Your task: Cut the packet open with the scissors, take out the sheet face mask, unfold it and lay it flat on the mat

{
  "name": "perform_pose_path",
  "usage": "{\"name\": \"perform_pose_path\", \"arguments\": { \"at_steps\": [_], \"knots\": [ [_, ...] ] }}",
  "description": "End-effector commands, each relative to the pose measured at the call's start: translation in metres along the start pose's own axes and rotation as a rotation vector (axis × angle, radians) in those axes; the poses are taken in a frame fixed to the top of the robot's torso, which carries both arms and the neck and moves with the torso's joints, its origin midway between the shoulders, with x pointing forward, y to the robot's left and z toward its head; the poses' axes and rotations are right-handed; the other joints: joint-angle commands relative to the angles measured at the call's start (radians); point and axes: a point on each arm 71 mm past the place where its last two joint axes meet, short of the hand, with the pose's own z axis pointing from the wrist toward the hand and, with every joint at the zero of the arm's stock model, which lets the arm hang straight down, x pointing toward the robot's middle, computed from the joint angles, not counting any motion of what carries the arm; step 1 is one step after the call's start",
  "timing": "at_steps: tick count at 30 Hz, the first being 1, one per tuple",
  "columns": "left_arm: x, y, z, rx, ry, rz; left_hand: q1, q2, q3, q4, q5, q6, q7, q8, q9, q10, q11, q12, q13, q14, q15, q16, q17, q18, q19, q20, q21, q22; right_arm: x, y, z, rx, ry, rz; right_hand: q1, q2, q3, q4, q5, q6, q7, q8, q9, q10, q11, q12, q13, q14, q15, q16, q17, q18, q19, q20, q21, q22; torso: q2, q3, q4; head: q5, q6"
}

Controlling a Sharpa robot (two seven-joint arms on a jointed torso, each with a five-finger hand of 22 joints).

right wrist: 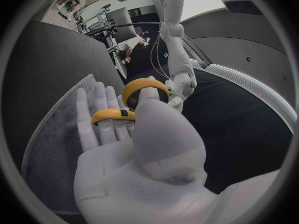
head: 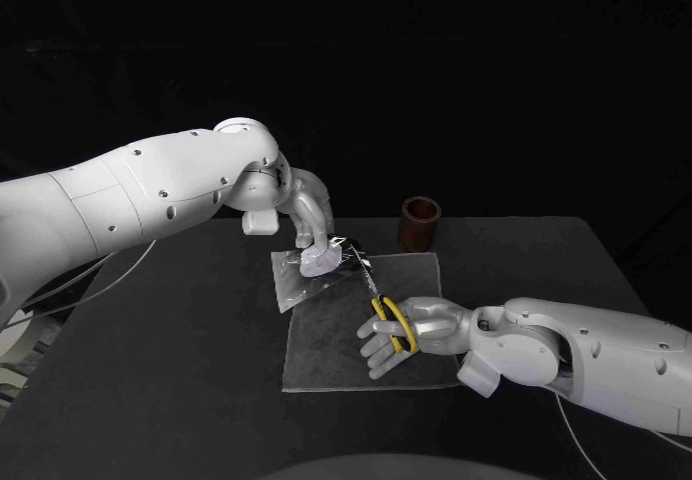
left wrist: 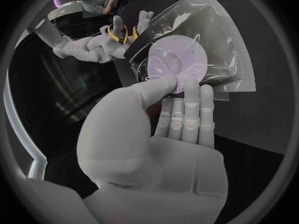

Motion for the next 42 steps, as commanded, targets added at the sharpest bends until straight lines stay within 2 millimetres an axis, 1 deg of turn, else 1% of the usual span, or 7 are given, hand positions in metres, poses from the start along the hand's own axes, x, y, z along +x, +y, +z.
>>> {"name": "perform_pose_path", "arguments": {
  "at_steps": [1,6,9,24,29,37,42],
  "knots": [
    [0.0030,-0.0026,0.0007,0.008,0.021,0.010,-0.003,0.011,0.006,0.000,0.002,0.004,-0.001,0.007,0.001,0.098,-0.035,0.004,0.050,0.000,-0.004,0.004,-0.001,0.013,0.005,-0.001,0.005,0.002,0.0011,0.0036,0.0011,-0.026,-0.004,-0.003,-0.022,-0.004,-0.027,0.002,-0.004,-0.050,0.121,-0.009,-0.006,-0.058,0.012,-0.024,0.000,-0.059,0.020,-0.022,-0.012,0.040,-0.014,-0.001,-0.010,-0.001,0.000,-0.0004,-0.0004,-0.001,0.001],
    [0.0030,-0.0026,0.0008,0.007,0.020,0.009,-0.003,0.011,0.006,0.000,0.002,0.004,-0.001,0.007,0.001,0.098,-0.035,0.004,0.050,0.000,-0.004,0.004,-0.001,0.013,0.005,-0.001,0.005,0.002,0.0007,0.0040,0.0016,-0.029,-0.020,-0.001,-0.036,-0.008,-0.052,0.015,-0.004,-0.112,0.125,0.001,-0.006,-0.119,0.024,-0.026,0.001,-0.120,0.037,-0.040,-0.023,0.020,-0.048,-0.002,-0.028,-0.001,0.000,-0.0001,0.0000,-0.003,0.003],
    [0.0028,-0.0024,0.0007,0.007,0.019,0.009,-0.003,0.011,0.006,0.000,0.002,0.004,-0.001,0.007,0.001,0.098,-0.035,0.004,0.050,0.000,-0.004,0.004,-0.001,0.013,0.005,-0.001,0.005,0.002,0.0005,0.0042,0.0017,-0.031,-0.028,0.001,-0.041,-0.013,-0.051,0.023,-0.004,-0.129,0.126,0.005,-0.005,-0.136,0.026,-0.025,0.001,-0.135,0.041,-0.043,-0.026,0.015,-0.058,-0.002,-0.032,-0.001,0.000,0.0002,-0.0002,-0.005,0.003],
    [0.0033,-0.0047,0.0012,0.003,-0.003,0.045,-0.004,0.010,0.009,-0.002,0.002,0.004,-0.001,0.006,0.003,0.097,-0.035,0.006,0.052,-0.001,-0.004,0.004,-0.003,0.013,0.004,-0.001,0.006,0.001,0.0024,0.0049,0.0021,-0.035,-0.028,0.004,-0.046,-0.017,-0.044,0.034,-0.004,-0.141,0.127,0.017,-0.002,-0.143,0.027,-0.019,0.003,-0.144,0.043,-0.039,-0.026,0.012,-0.068,-0.002,-0.035,-0.001,0.000,0.0002,-0.0009,-0.007,0.004],
    [0.0041,-0.0071,0.0014,0.003,-0.020,0.077,-0.004,0.010,0.009,-0.002,0.002,0.004,-0.001,0.006,0.004,0.097,-0.035,0.006,0.052,-0.001,-0.004,0.004,-0.003,0.013,0.004,-0.002,0.006,0.001,0.0031,0.0047,0.0011,-0.030,-0.016,0.005,-0.046,-0.017,-0.043,0.035,-0.004,-0.140,0.127,0.019,-0.002,-0.142,0.027,-0.018,0.003,-0.144,0.043,-0.038,-0.026,0.012,-0.069,-0.002,-0.035,0.000,0.000,0.0000,-0.0002,-0.007,0.002],
    [0.0032,-0.0086,0.0014,0.008,-0.050,0.108,-0.004,0.010,0.010,-0.003,0.002,0.004,-0.001,0.006,0.004,0.096,-0.036,0.007,0.052,0.000,-0.004,0.005,-0.003,0.013,0.004,-0.002,0.007,0.001,0.0028,0.0043,-0.0047,-0.019,-0.001,0.006,-0.056,-0.033,-0.034,0.050,-0.004,-0.154,0.127,0.030,0.000,-0.152,0.029,-0.015,0.003,-0.162,0.047,-0.038,-0.028,0.007,-0.099,-0.002,-0.039,-0.002,0.000,0.0000,-0.0006,-0.005,-0.001],
    [0.0044,-0.0111,0.0014,0.018,-0.058,0.125,-0.004,0.010,0.010,-0.003,0.002,0.004,-0.001,0.006,0.004,0.096,-0.036,0.007,0.052,0.000,-0.004,0.005,-0.003,0.013,0.004,-0.002,0.007,0.001,0.0040,0.0055,-0.0063,-0.018,0.005,0.004,-0.056,-0.034,-0.033,0.051,-0.004,-0.154,0.127,0.031,0.000,-0.152,0.029,-0.015,0.003,-0.163,0.047,-0.037,-0.028,0.007,-0.102,-0.002,-0.039,-0.002,0.000,0.0005,-0.0014,-0.006,-0.003]
  ]
}}
